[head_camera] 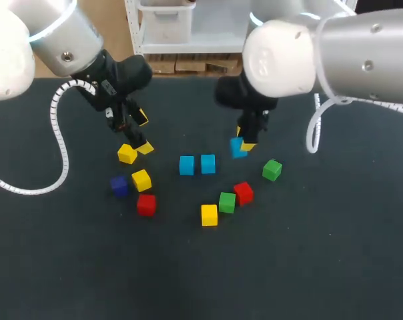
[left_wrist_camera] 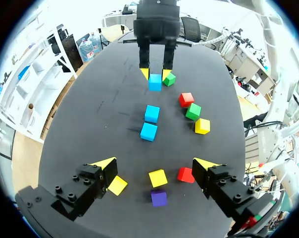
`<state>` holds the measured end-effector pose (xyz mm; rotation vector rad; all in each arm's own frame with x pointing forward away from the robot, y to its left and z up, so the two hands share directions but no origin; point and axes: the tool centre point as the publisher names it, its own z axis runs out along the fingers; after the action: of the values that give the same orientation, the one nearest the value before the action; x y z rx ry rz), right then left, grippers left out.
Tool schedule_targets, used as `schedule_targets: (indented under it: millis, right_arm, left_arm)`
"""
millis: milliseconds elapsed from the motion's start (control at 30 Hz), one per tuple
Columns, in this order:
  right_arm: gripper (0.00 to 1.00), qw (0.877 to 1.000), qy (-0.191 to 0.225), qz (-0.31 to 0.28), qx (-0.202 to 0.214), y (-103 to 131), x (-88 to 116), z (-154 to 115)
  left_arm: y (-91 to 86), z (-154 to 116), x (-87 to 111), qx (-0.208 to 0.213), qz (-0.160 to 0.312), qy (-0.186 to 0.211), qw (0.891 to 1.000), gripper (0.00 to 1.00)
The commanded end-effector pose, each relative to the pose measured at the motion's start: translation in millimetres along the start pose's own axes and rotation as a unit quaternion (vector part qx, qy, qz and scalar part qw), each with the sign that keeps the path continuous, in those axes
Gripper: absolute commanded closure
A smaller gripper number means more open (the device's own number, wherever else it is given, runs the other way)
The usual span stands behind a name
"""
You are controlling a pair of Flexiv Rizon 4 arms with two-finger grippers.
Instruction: Place the blue cubes, place green cubes on the blue cubes, place the yellow cubes on the green cubes, then place the red cubes on the yellow cubes, and place purple cube on the red cubes.
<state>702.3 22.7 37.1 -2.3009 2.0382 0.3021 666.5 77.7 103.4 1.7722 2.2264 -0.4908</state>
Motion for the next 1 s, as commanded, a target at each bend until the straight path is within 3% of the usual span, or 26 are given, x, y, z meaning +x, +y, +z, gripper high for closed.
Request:
schedule_targets:
  millis: [33,433,1000]
  right_arm:
    - [1.0,1.0,0.01,0.002,-0.001,1.1,-10.3,6.3]
    - [1.0,1.0,0.017,0.012,-0.012,3.0,-17.6,30.1]
    - [1.0,1.0,0.007,0.025,-0.007,6.6,-11.1,37.2]
  left_arm:
    - [0.5,0.3,0.7,0.0,0.001,-0.001,1.0,0.0]
    - [0.5,0.3,0.7,0.0,0.001,-0.001,1.0,0.0]
    - [0.5,0.3,0.7,0.0,0.001,-0.001,1.0,0.0]
